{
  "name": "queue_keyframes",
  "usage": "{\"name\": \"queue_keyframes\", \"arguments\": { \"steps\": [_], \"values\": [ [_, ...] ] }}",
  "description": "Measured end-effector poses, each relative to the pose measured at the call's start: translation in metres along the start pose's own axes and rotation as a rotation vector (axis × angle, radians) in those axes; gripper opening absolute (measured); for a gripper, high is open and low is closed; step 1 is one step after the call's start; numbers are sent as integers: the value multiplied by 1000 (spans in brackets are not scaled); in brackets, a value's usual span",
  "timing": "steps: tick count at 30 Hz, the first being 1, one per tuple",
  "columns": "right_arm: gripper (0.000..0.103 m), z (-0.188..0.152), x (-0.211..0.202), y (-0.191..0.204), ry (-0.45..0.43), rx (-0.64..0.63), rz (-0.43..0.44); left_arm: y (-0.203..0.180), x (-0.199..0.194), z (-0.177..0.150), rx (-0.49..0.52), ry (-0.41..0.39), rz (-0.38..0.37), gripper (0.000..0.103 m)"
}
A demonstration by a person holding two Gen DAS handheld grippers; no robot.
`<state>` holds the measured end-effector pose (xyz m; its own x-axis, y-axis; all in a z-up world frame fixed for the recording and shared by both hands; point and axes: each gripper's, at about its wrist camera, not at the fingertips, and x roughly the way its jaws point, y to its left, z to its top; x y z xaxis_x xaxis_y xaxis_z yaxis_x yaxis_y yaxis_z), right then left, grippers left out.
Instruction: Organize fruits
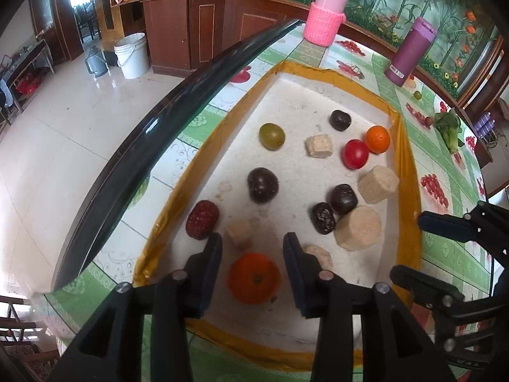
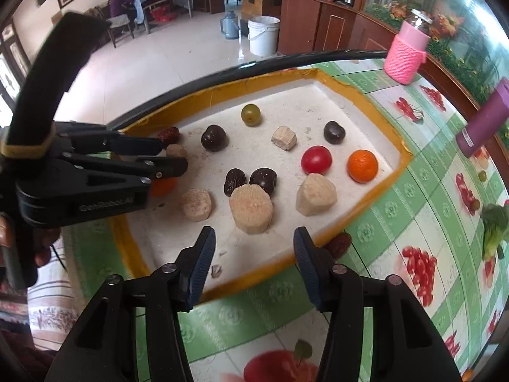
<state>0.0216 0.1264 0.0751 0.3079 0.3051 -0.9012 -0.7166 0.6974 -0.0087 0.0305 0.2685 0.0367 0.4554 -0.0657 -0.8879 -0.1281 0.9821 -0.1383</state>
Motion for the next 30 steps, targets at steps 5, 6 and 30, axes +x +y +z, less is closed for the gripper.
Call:
{"name": "queue_keyframes", "arguments": {
  "steps": [5,6,30],
  "values": [
    [69,-13,-32,0,-30,67,-31,-15,-22,-11,1,-69,-14,60],
    [69,-17,-38,-2,-32,87,-33,-18,-28,-14,-3,-86,-19,62],
    [103,-116,-107,56,-393,337,-324,-27,-121,-118,-36,-428,113,98]
  ]
}}
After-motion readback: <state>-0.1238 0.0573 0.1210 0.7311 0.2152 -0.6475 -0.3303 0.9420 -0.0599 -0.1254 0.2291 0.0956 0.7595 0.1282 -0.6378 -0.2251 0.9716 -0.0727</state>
